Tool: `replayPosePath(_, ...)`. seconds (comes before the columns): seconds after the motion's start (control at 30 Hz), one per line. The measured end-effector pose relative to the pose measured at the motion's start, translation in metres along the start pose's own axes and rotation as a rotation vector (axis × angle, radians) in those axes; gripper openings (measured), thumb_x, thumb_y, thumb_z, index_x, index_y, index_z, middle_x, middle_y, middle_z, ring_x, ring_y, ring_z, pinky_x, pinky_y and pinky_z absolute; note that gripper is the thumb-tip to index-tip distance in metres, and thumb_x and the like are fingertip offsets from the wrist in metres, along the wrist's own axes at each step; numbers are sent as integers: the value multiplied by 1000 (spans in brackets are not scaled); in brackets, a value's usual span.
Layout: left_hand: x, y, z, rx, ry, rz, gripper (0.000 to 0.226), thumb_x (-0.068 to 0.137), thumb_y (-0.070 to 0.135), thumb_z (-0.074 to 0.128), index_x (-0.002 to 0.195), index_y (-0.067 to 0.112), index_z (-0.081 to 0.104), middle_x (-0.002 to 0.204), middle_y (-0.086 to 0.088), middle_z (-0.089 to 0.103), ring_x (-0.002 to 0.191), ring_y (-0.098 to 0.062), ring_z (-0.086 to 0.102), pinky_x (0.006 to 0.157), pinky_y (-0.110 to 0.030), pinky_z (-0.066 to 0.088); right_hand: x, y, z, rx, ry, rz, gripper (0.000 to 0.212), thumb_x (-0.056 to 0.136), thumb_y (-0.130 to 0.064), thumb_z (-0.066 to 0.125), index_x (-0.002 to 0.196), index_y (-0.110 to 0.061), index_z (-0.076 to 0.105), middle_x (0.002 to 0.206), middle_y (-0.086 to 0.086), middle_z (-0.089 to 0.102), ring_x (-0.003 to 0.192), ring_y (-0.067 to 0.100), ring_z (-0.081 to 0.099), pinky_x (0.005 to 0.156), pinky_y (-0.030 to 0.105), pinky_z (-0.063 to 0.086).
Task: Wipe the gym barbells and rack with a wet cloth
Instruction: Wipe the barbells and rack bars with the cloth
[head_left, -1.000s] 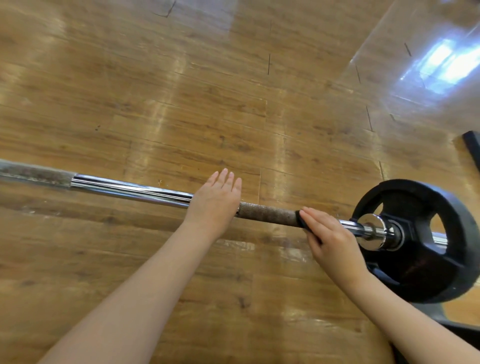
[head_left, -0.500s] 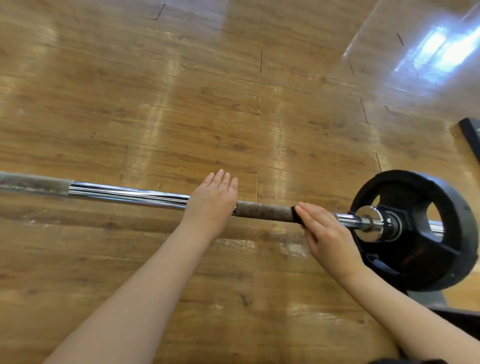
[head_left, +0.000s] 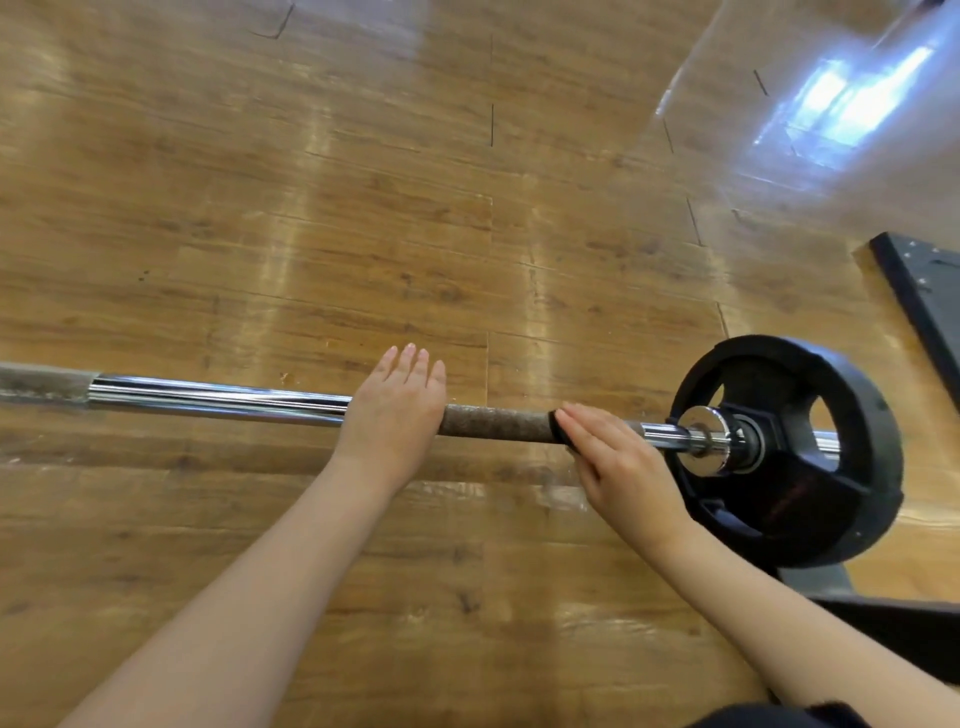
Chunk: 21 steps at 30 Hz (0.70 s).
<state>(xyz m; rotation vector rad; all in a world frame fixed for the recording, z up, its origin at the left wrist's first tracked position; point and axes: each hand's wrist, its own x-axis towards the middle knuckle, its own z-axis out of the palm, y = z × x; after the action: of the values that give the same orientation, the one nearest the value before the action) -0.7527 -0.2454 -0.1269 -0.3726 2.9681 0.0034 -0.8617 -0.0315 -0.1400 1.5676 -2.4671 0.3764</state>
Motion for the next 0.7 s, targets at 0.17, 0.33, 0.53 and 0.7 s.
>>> replayPosePath(0.17, 5, -2, -3, -17, -52, 20, 62, 96, 0, 35, 150, 5, 6, 157, -15, 11, 146, -24, 7, 118, -35, 5, 10, 1, -10, 30, 4, 31, 34, 72, 5, 70, 105, 2, 69, 105, 15, 70, 92, 29, 68, 79, 44, 57)
replayPosePath(0.33, 12, -5, -3, -67, -126, 19, 66, 94, 2, 39, 150, 4, 4, 157, -12, 16, 146, -22, 10, 118, -32, 10, 39, -49, 24, 91, 12, -145, 36, 75, 4, 68, 111, 2, 67, 115, 17, 66, 102, 29, 65, 92, 37, 51)
replayPosePath(0.53, 2, -4, 6, -4, 60, 21, 65, 97, 8, 34, 149, 4, -4, 158, -12, 6, 146, -23, 4, 117, -35, 1, 2, -4, 4, 7, 5, -12, 47, 68, 12, 75, 113, 3, 66, 115, 17, 66, 103, 30, 65, 94, 41, 50)
replayPosePath(0.7, 2, -4, 18, 32, 180, -1, 67, 85, 8, 62, 143, -3, 30, 144, -20, 40, 136, -29, 37, 113, -40, 18, 3, -2, -5, 17, 6, 73, 44, 65, 11, 79, 107, 3, 69, 107, 16, 69, 95, 30, 68, 88, 42, 51)
